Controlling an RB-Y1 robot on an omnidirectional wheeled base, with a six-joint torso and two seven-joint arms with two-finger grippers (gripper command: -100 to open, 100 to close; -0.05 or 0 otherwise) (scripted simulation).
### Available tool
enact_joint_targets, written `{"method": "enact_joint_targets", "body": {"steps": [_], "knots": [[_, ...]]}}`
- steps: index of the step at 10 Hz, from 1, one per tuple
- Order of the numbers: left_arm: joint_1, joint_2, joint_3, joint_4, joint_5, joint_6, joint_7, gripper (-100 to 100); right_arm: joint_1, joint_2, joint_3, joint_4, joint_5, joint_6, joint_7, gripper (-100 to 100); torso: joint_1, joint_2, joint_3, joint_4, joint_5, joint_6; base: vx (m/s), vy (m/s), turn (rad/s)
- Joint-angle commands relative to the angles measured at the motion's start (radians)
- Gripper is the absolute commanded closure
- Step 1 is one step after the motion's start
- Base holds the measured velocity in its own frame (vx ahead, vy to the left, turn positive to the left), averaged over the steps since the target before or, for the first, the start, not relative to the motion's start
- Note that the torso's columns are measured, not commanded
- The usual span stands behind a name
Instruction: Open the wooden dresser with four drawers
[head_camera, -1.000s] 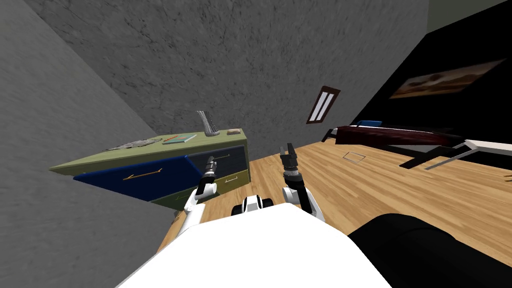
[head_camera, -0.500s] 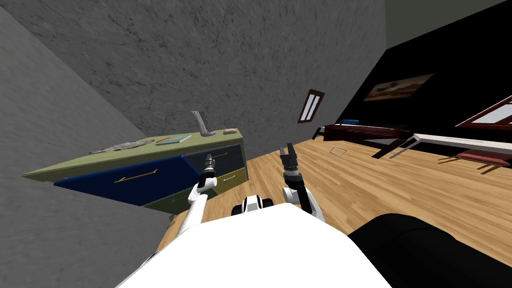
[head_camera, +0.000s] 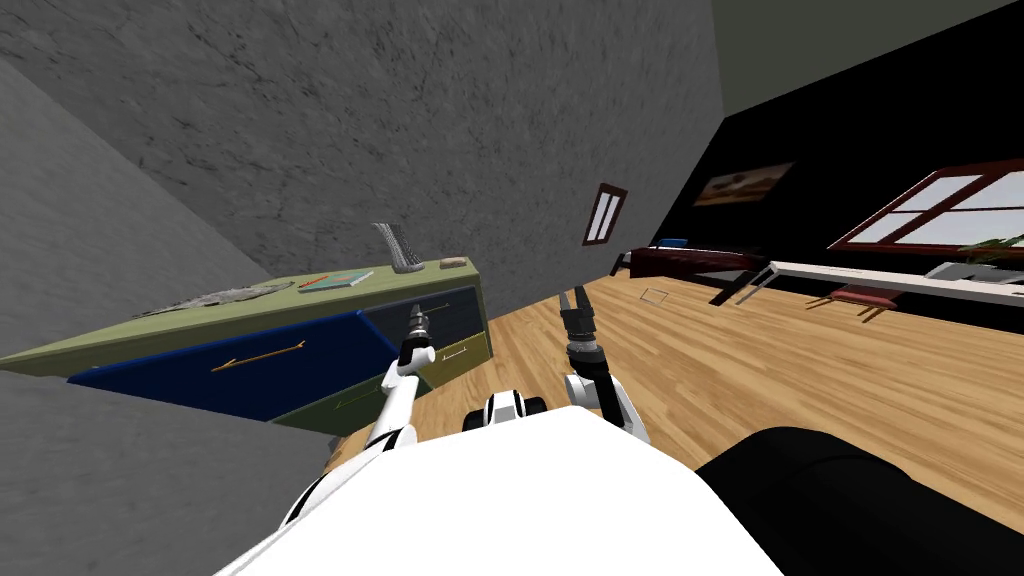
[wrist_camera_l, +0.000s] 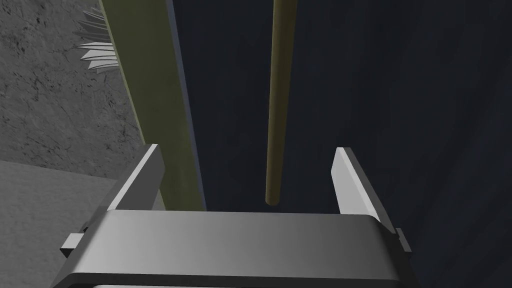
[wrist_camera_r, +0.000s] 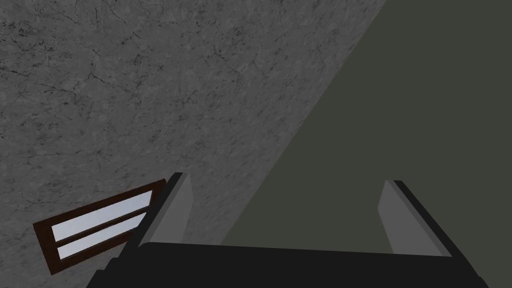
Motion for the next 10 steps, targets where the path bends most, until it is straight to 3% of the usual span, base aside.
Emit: {"method": "enact_joint_targets", "body": {"steps": [1, 2, 3, 5, 6, 7, 8, 9, 10], "knots": [[0.08, 0.001, -0.072, -0.084, 0.005, 0.013, 0.024, 100, 0.0, 0.0, 0.0, 0.0, 0.0, 0.0, 0.0, 0, 0.0, -0.005, -0.003, -0.001, 0.0, 0.0, 0.176, 0.017, 0.416], [0.11, 0.001, -0.088, -0.116, 0.005, 0.013, 0.024, 100, 0.001, 0.0, 0.0, 0.0, 0.0, 0.0, 0.0, 0, 0.002, -0.007, -0.004, -0.002, 0.0, 0.0, 0.158, 0.005, 0.133], [0.144, 0.003, -0.125, -0.146, 0.008, 0.018, 0.037, 100, 0.0, 0.0, 0.0, 0.0, 0.0, 0.0, 0.0, 0, 0.0, -0.002, -0.002, -0.001, 0.0, 0.002, 0.147, -0.025, 0.213], [0.174, 0.003, -0.135, -0.187, 0.008, 0.018, 0.037, 100, 0.0, 0.0, 0.0, 0.0, 0.0, 0.0, 0.0, 0, 0.004, -0.003, -0.002, -0.002, 0.002, 0.003, 0.067, -0.018, 0.041], [0.215, 0.004, -0.18, -0.219, 0.011, 0.024, 0.05, 100, 0.0, 0.0, 0.0, 0.0, 0.0, 0.0, 0.0, 0, 0.004, -0.002, -0.001, -0.002, 0.002, 0.005, 0.082, 0.005, 0.21], [0.238, 0.004, -0.183, -0.25, 0.011, 0.024, 0.05, 100, 0.0, 0.0, 0.0, 0.0, 0.0, 0.0, 0.0, 0, 0.002, -0.003, -0.002, -0.001, 0.001, 0.002, 0.1, 0.005, 0.115], [0.274, 0.006, -0.225, -0.288, 0.014, 0.029, 0.063, 100, 0.0, 0.0, 0.0, 0.0, 0.0, 0.0, 0.0, 0, 0.0, -0.001, -0.001, -0.001, 0.0, 0.002, 0.111, -0.011, 0.186], [0.302, 0.006, -0.231, -0.317, 0.014, 0.029, 0.063, 100, 0.0, 0.0, 0.0, 0.0, 0.0, 0.0, 0.0, 0, -0.001, -0.001, 0.0, 0.0, 0.0, 0.001, 0.098, -0.026, 0.111], [0.336, 0.008, -0.272, -0.351, 0.017, 0.034, 0.076, 100, 0.0, 0.0, 0.0, 0.0, 0.0, 0.0, 0.0, 0, -0.001, 0.002, 0.001, 0.0, 0.0, 0.001, 0.131, -0.017, 0.26]]}}
